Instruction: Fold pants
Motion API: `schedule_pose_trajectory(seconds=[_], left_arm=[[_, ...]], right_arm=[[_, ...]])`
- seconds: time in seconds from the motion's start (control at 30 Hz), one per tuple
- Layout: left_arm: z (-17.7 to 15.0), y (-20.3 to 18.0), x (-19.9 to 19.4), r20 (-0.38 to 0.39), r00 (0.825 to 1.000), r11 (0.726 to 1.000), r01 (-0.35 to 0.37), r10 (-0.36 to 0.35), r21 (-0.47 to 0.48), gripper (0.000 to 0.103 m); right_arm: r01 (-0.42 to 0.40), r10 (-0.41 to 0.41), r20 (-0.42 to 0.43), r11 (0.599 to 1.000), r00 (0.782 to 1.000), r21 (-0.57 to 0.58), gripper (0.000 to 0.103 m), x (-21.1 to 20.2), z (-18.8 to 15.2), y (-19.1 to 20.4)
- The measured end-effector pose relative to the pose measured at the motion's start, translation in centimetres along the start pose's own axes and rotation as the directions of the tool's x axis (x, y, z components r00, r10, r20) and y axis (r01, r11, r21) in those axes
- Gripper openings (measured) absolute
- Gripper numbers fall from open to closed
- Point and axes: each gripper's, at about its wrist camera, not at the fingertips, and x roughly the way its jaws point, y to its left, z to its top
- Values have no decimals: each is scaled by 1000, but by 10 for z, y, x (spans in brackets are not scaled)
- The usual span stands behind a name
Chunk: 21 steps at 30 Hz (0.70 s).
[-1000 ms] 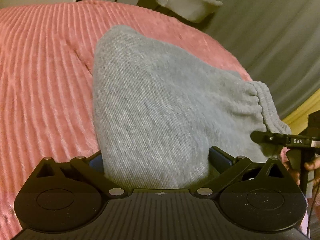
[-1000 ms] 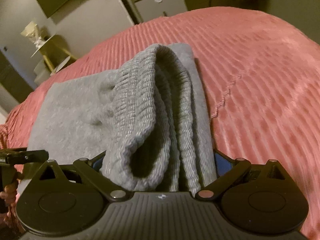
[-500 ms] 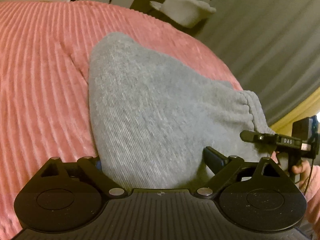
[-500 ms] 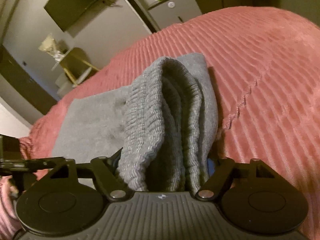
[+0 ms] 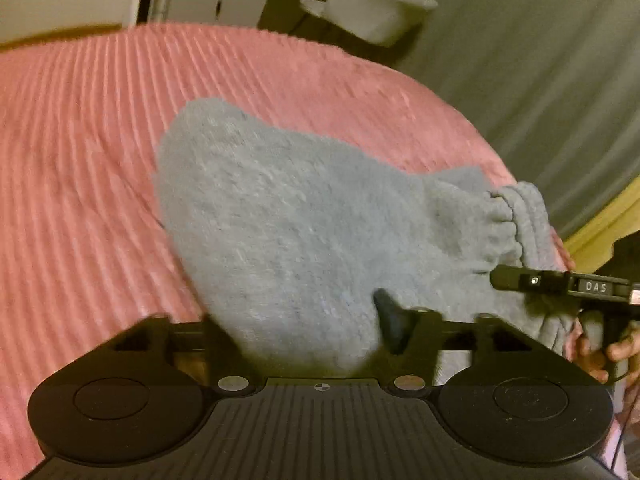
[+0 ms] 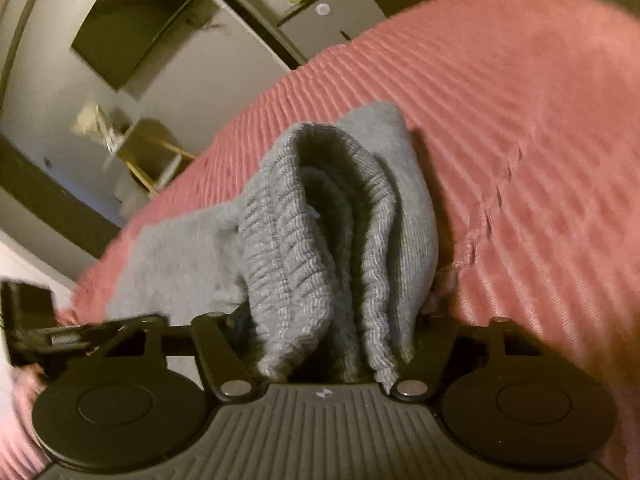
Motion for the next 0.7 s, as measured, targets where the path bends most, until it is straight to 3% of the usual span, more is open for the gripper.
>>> schedule_pose_trajectory(seconds=[0.07, 0.17, 0.23, 0.37, 0.5, 0.7], left_arm=[[2, -9, -10, 29, 999, 999, -43, 42, 26, 39], [-1, -30, -23, 70, 993, 987, -100, 91, 128, 35], [1, -37, -29, 81, 992, 983, -108, 97, 146, 32], [15, -36, -47, 98, 991, 991, -97, 88, 91, 31], [37, -30, -62, 155, 979, 986, -147, 135, 73, 31], [75, -15, -51, 179, 966, 980, -194, 186, 31, 32]], right_arm=[[28, -26, 37, 999, 999, -47, 60, -6, 0, 20], [7, 0, 88, 997, 996, -75, 58, -18, 3, 43], [-10, 20, 108, 996, 994, -90, 57, -24, 7, 55], [-17, 35, 130, 990, 991, -142, 57, -30, 18, 81], [-35, 61, 161, 986, 985, -162, 56, -33, 30, 97], [-23, 55, 202, 987, 978, -160, 56, -5, 64, 114]])
